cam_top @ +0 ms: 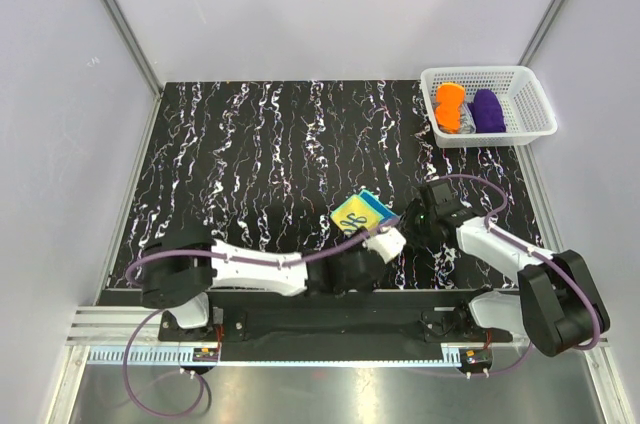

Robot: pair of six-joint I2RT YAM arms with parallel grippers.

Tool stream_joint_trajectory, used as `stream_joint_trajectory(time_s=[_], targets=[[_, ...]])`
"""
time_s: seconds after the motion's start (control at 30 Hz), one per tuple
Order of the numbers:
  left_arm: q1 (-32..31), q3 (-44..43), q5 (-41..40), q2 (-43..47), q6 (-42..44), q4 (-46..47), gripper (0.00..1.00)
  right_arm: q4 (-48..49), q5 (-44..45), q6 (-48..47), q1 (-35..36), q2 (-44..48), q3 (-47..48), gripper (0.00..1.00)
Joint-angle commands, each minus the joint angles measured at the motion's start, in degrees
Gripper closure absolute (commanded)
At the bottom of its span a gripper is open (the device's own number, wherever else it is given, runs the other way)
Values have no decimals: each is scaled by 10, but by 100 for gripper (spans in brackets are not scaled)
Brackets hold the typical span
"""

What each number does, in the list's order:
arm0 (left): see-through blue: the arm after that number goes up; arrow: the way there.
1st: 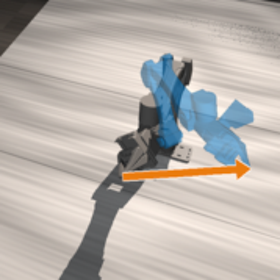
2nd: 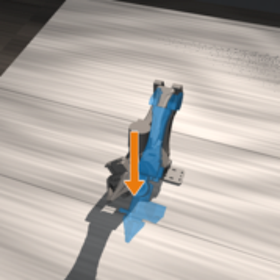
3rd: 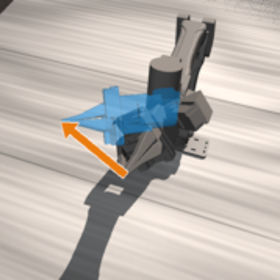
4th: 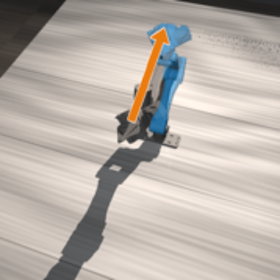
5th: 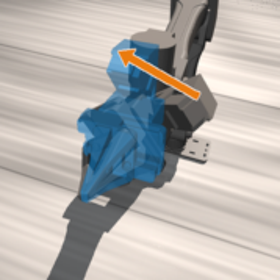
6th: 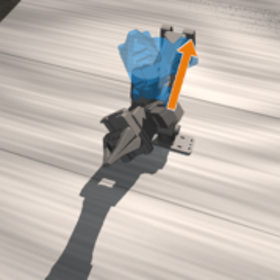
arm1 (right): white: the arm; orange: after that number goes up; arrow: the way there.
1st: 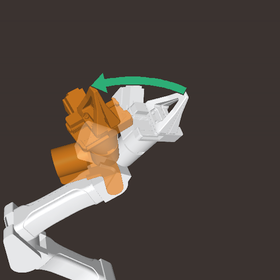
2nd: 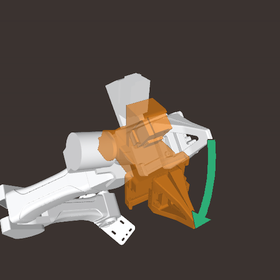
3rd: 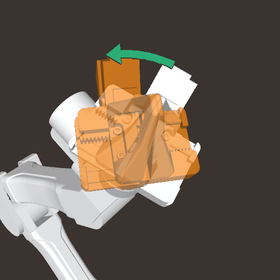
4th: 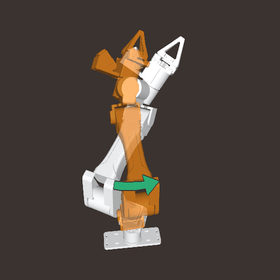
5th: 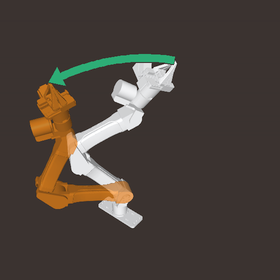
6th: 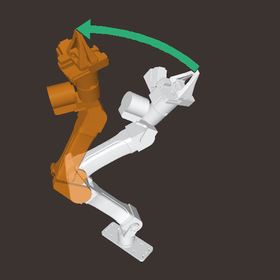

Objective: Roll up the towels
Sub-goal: Roll the towel

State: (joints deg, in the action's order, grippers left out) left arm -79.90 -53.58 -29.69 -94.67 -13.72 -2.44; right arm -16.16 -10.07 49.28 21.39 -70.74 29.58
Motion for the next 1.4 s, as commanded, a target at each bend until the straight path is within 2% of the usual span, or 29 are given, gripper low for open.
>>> stream_joint_trajectory(time_s=[0.0, 0.1, 0.37, 0.5, 0.57, 0.6, 0.63, 0.73, 0.77, 0.83, 0.9, 0.93, 0.97, 1.0, 1.1, 1.17, 1.23, 1.37], targets=[[-44, -20, -162, -23, 53, 57, 35, -40, 15, -19, 7, -18, 19, 76], [-71, -27, -162, -35, 85, 100, 32, -40, 9, -20, 7, -24, 21, 76], [-74, -47, -89, -98, 110, 152, 24, -57, 3, -26, 9, -10, 27, 76], [-49, -78, -77, -144, 99, 128, 26, -60, -5, -26, 10, -2, 25, 76], [-37, -83, -69, -162, 88, 128, 30, -63, -10, -26, 11, 4, 25, 76], [-26, -81, -59, -165, 86, 132, 33, -64, -15, -27, 11, 5, 25, 76], [-19, -78, -55, -168, 83, 133, 42, -69, -16, -28, 12, 9, 25, 76], [-2, -74, -39, -176, 77, 136, 61, -80, -26, -32, 16, 16, 24, 76], [0, -72, -37, -176, 77, 138, 73, -84, -29, -33, 16, 18, 24, 76], [4, -71, -28, -175, 77, 140, 83, -93, -39, -38, 17, 23, 25, 76], [5, -68, -20, -166, 76, 139, 100, -103, -37, -42, 18, 30, 27, 73], [6, -67, -2, -162, 71, 136, 100, -118, -32, -43, 18, 35, 33, 71], [8, -68, 16, -150, 66, 127, 100, -130, -24, -45, 18, 45, 40, 51], [17, -79, 42, -145, 59, 112, 100, -145, 1, -51, 18, 49, 50, 37], [28, -86, 109, -122, 19, 60, 100, -213, 83, -61, 17, 71, 110, 7], [47, -78, 157, -100, -17, 41, 100, -257, 130, -61, 15, 79, 159, 0], [69, -71, 204, -90, -41, 26, 100, -287, 177, -66, 4, 81, 200, 0], [102, -64, 283, -72, -75, -9, 100, -302, 197, -64, -41, 91, 228, 0]])
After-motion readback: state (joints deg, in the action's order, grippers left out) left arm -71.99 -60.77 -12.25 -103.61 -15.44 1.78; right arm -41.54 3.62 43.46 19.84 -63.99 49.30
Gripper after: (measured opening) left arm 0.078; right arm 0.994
